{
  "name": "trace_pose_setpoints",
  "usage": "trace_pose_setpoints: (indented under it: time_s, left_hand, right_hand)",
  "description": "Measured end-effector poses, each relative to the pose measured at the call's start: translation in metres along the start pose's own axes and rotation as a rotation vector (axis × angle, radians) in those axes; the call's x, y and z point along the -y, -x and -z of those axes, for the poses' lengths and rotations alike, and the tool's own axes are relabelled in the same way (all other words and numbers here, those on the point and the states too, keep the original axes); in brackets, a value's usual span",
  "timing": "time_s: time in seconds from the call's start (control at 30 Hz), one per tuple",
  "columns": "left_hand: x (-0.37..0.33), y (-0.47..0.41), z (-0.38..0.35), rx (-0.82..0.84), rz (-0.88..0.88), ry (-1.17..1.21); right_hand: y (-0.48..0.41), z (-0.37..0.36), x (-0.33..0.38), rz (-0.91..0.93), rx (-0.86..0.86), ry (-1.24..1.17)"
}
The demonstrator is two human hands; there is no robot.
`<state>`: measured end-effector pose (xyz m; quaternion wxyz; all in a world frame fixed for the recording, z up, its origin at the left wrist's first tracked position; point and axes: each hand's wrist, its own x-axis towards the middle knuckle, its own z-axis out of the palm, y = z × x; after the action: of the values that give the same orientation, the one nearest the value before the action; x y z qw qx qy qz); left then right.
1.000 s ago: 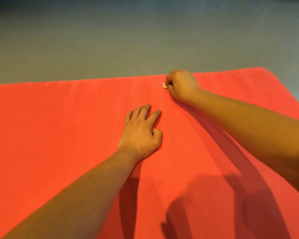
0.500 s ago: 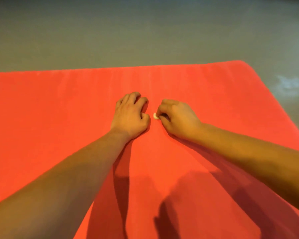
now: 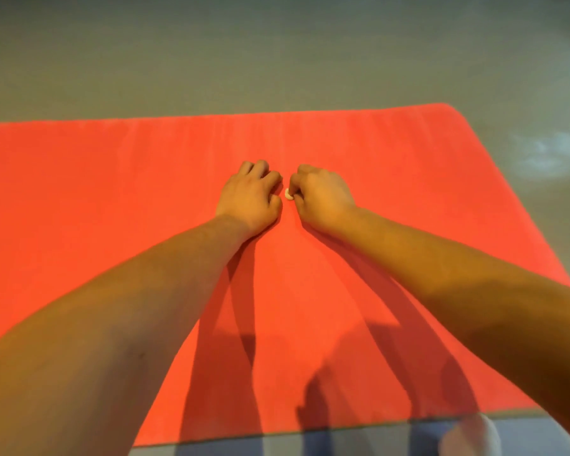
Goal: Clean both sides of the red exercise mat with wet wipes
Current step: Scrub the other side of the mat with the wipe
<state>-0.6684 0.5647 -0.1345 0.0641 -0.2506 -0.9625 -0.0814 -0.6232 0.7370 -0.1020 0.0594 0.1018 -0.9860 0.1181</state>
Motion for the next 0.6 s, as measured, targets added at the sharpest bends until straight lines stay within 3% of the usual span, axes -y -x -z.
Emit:
trace_pose_setpoints:
  time_s: [0.3, 0.6]
  left_hand:
    - [-0.022, 0.037, 0.015, 0.139, 0.060, 0.044]
    - [-0.048, 0.122, 0.030, 0.171, 0.071, 0.104]
  right_hand:
    - [0.163, 0.020, 0.034, 0.255, 0.123, -0.110]
    - [0.113, 0.015, 0.038, -0.026, 0.114, -0.015]
